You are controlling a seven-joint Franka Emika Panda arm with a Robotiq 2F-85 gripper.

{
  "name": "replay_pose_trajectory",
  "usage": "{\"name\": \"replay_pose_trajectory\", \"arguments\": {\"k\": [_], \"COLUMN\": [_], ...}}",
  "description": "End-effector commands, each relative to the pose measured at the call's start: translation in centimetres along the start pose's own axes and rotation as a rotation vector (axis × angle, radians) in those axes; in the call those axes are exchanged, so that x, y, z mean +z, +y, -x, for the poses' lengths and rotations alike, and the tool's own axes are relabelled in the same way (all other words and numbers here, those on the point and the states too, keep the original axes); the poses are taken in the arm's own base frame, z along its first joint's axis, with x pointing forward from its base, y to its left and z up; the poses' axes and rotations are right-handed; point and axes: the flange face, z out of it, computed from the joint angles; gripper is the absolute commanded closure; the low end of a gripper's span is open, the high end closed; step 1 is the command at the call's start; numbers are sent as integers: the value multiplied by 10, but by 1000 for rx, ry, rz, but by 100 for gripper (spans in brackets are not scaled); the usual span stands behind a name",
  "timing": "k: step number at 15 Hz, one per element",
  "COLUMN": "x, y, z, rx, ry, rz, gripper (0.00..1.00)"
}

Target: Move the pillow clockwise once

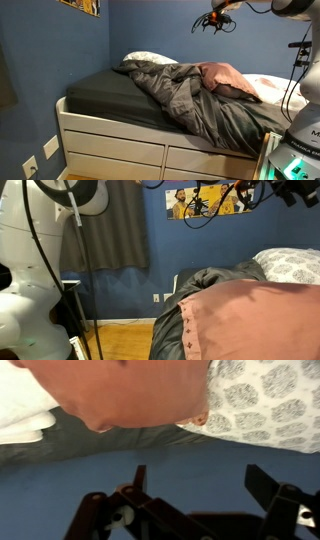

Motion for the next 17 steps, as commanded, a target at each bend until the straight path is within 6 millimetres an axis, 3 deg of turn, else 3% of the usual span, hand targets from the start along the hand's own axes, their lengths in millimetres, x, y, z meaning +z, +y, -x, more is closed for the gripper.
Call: {"name": "replay_pose_trajectory", "arguments": {"k": [1, 6, 11, 13, 14, 17], "x": [-22, -45, -59, -60, -53, -53], "y": [-25, -43, -25, -14, -29, -26], "z": [54, 119, 155, 164, 152, 153], "rx": [-103, -299, -529, -641, -560, -568], "ry": [-93, -296, -495, -544, -507, -513], "rz": [-136, -201, -195, -167, -163, -160], "gripper": [0, 0, 0, 0, 0, 0]}}
